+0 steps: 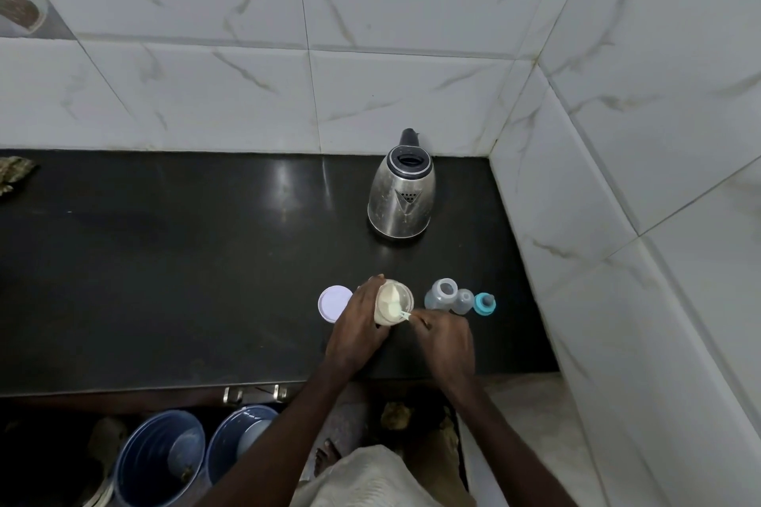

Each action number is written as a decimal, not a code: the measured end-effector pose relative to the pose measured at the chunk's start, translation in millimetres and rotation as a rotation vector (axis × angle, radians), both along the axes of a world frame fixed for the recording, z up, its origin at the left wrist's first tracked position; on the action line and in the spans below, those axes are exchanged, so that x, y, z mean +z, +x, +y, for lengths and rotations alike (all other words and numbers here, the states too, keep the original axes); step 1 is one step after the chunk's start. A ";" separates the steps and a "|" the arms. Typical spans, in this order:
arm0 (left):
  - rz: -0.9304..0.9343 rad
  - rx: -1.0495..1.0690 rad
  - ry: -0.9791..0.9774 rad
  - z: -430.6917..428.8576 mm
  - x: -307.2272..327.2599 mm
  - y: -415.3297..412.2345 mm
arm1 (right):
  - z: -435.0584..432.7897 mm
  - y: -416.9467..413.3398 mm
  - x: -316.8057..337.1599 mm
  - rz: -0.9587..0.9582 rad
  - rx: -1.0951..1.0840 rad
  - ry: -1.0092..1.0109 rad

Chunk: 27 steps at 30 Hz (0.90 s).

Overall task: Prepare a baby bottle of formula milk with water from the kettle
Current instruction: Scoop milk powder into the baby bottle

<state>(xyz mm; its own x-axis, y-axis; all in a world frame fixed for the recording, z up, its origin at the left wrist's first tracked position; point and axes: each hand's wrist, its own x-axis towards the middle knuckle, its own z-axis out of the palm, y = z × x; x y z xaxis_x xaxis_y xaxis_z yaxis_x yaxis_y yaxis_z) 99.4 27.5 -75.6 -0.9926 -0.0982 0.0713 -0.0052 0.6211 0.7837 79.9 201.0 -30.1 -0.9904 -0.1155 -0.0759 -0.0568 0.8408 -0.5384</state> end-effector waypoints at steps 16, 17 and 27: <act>-0.093 0.222 0.148 -8.6 17.4 -1.3 | 25.7 -8.7 27.7 -0.346 -0.587 -0.872; -0.091 0.220 0.156 -9.1 15.3 -1.0 | 33.0 -12.0 28.8 -0.286 -0.600 -0.829; 0.356 0.028 -0.077 46.0 41.7 -3.3 | 63.8 -31.2 17.1 0.140 -0.337 -0.225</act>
